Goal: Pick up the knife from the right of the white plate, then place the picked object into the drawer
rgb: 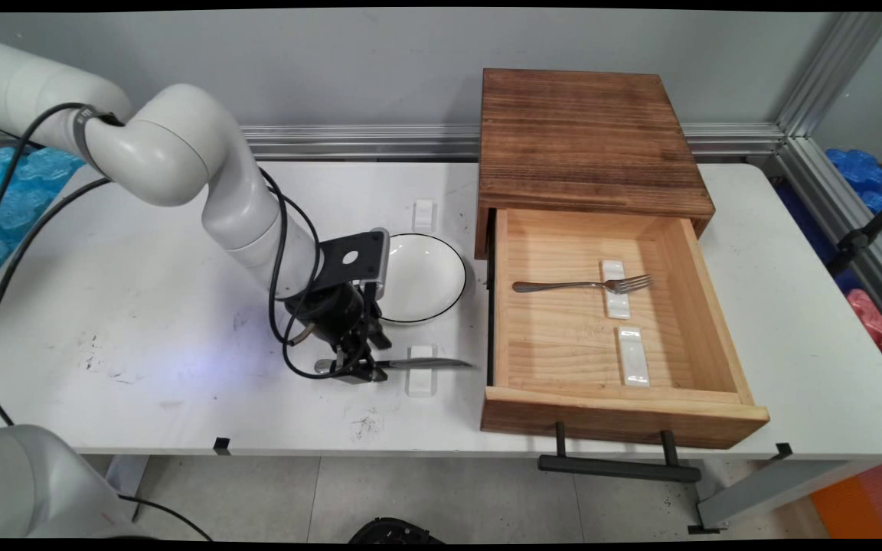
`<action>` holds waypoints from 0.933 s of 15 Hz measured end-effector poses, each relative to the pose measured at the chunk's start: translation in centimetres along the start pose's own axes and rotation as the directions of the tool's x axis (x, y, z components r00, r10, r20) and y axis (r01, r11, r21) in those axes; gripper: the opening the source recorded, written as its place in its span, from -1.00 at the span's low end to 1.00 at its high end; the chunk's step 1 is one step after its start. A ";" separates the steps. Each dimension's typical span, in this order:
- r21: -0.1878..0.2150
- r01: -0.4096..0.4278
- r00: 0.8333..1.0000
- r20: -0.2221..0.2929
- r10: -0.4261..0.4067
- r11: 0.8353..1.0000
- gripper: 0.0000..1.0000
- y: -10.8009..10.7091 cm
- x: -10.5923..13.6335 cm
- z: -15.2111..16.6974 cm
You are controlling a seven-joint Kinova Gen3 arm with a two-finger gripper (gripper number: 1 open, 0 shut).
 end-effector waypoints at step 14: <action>-0.019 -0.020 0.999 0.032 0.021 1.000 -1.00 0.1 -0.4 -1.2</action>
